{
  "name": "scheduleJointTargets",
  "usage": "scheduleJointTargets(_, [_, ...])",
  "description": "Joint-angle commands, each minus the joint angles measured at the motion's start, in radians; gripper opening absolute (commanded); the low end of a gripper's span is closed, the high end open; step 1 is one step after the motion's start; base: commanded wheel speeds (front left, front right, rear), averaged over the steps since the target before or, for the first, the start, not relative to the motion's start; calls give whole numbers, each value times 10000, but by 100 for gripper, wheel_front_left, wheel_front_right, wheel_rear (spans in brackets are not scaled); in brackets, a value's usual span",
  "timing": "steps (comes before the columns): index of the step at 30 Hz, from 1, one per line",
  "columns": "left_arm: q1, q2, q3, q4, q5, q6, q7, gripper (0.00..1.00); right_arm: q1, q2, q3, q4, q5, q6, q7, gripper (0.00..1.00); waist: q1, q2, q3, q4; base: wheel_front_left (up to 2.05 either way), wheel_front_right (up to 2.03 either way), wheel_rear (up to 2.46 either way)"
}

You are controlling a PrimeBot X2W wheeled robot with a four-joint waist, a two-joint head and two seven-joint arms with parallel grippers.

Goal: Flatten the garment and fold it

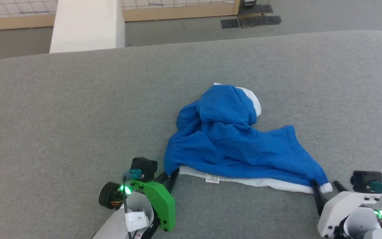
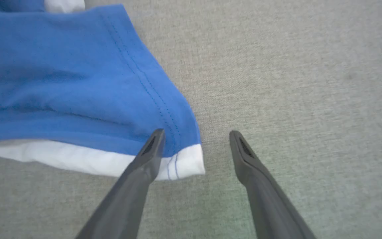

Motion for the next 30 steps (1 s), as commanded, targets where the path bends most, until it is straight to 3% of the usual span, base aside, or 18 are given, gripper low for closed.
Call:
scheduleJointTargets(1, [119,120,26,-86,-30,71,57,0,-190,-5,103,96,-40,-15,340,100,0,0,67,150,0,0,0])
scheduleJointTargets(3, [165,140,-5,-213,-42,93,113,0,-206,-5,231,178,-117,-15,910,98,0,0,82,209,0,0,0])
scheduleJointTargets(4, [188,142,-32,-272,-48,98,146,0,-190,-5,310,227,-165,-15,1280,62,0,0,88,235,0,0,0])
scheduleJointTargets(5, [205,142,-55,-312,-55,96,172,0,-175,-5,370,218,-225,-15,1533,45,0,0,87,251,0,0,0])
scheduleJointTargets(6, [223,142,-92,-358,-64,85,212,0,-151,-5,381,173,-241,-15,1797,8,0,0,83,268,0,0,0])
scheduleJointTargets(7, [233,145,-119,-395,-70,76,239,0,-116,-5,397,129,-225,-15,2021,0,0,0,80,278,0,0,0])
scheduleJointTargets(11, [286,241,-218,-591,-95,33,389,0,84,-5,484,-445,-112,-15,2727,0,0,0,-2,256,0,0,0])
scheduleJointTargets(16, [360,708,-361,-1647,-432,-266,956,0,229,-5,488,-2065,15,-15,3349,0,0,0,-234,174,0,0,0])
scheduleJointTargets(21, [34,1455,-157,-3550,-1769,-537,2107,0,-675,-89,1046,-3674,-300,-15,4157,0,0,0,-154,87,0,0,0])
scheduleJointTargets(26, [-1313,2273,584,-5141,-3499,-594,3678,0,-2976,-1083,1933,-4294,-242,-15,4913,0,0,0,493,91,0,0,0])
scheduleJointTargets(30, [-3261,2633,1384,-5115,-4082,-499,4590,0,-5442,-2083,2757,-3709,-258,-15,5100,0,0,0,1430,201,0,0,0])
